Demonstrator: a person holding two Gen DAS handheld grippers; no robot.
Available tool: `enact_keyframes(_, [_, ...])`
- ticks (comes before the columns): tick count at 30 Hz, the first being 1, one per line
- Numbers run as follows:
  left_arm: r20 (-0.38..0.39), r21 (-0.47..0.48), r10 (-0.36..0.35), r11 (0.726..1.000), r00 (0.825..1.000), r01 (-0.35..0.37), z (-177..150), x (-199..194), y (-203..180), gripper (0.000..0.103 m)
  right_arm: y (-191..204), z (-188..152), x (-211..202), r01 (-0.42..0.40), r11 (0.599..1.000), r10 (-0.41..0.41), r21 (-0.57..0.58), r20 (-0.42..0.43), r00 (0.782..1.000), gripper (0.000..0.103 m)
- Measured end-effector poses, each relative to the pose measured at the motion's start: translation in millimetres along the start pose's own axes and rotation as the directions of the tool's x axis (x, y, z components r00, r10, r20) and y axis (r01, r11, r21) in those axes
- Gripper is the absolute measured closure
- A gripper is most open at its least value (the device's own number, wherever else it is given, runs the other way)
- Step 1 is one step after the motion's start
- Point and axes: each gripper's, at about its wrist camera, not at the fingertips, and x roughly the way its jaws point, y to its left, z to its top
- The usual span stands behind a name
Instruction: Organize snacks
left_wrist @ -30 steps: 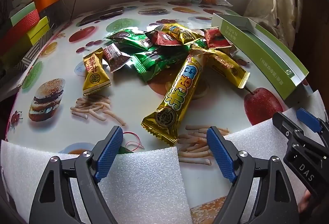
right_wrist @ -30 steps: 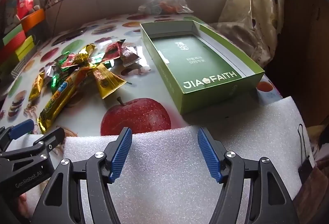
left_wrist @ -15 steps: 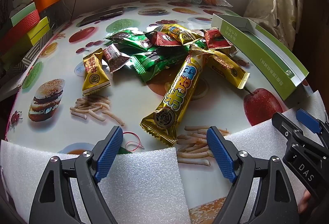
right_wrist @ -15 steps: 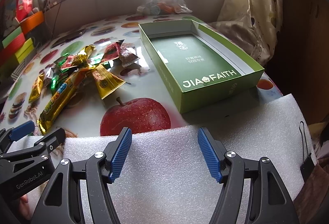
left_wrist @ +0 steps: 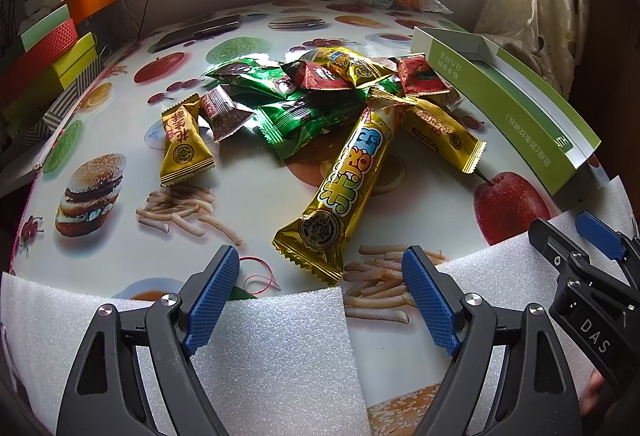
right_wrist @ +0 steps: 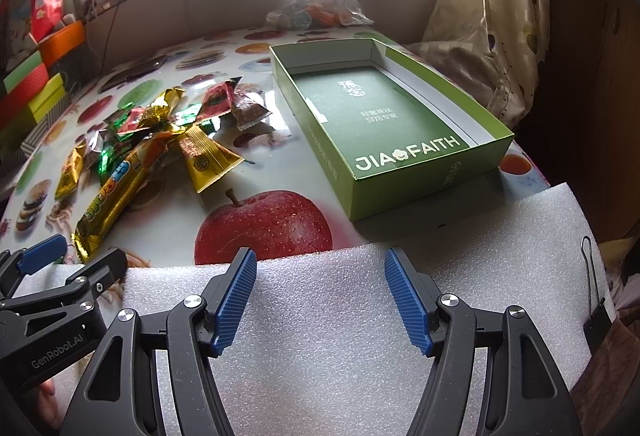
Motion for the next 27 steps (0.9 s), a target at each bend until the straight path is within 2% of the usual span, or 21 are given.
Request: enact_keyframes(27, [0.001,-0.002,0.000,1.000,1.000,0.000,1.3,-1.0,1.5,0.019,0.7,0.2,-0.6,0.002,1.000,-0.002,-0.001,0.001,1.000,0.036])
